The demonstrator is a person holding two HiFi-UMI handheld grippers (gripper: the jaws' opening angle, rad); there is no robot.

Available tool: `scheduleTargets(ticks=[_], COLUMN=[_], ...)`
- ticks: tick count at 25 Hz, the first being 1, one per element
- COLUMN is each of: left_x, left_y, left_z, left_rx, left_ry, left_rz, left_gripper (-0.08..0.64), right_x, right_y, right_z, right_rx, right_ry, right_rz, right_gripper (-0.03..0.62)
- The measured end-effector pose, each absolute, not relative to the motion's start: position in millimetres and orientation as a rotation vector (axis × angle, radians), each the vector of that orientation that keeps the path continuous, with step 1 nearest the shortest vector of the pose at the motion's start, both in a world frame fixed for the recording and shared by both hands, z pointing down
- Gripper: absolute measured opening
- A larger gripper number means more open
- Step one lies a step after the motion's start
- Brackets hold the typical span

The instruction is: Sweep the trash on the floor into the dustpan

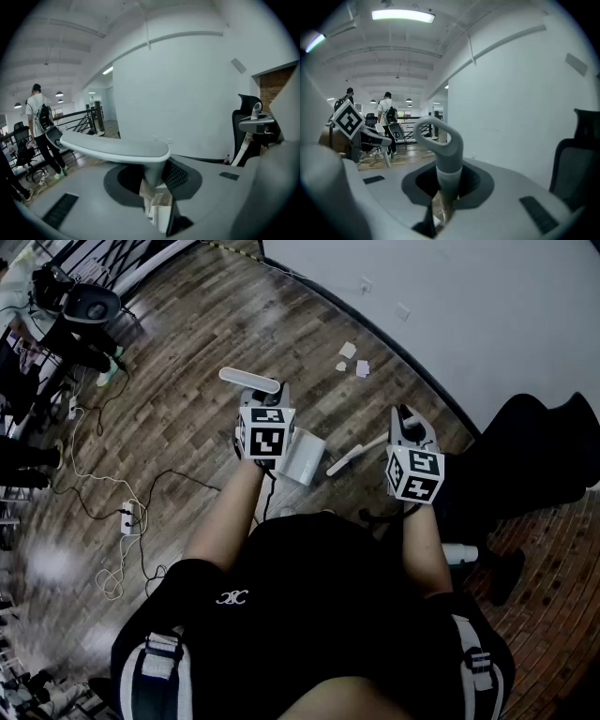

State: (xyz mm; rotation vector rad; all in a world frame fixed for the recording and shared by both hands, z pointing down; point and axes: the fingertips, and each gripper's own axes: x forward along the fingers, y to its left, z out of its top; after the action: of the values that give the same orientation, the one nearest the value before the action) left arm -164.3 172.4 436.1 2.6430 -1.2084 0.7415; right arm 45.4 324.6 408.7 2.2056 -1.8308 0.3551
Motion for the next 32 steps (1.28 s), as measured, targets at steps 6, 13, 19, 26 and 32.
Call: scheduleTargets(ticks=[6,13,19,26,32], left_x=[-155.7,-130.1,-105.5,-81.4,-60.2], left_y=[161.8,150.4,135.9,109.3,61.7], left_z=[434.6,425.9,417.4,412.1,430.4], left_rx=[2.644,2.655,2.648,2.624,2.597], left_ry=[-1.24,-1.283,-1.314,-1.308,-1.268], left_rz=[0.751,0.753,0.741,0.686,0.652], left_gripper=[0.094,0.094,0.094,0.094,0.094], right_x=[53.1,79.9,102.7,132.1,151.7], right_y=[319.3,320.9,319.4,304.9,268.5], right_z=[407.4,405.9,406.8,411.8,421.1], right_rx=[2.194,2.189,2.148,2.179,2.194], right_ry=[-1.86,-1.9,-1.926,-1.876,-1.821], right_rz=[0.366,0.389,0.393,0.383,0.375], right_gripper=[0.057,0.058,0.058,0.058,0.058])
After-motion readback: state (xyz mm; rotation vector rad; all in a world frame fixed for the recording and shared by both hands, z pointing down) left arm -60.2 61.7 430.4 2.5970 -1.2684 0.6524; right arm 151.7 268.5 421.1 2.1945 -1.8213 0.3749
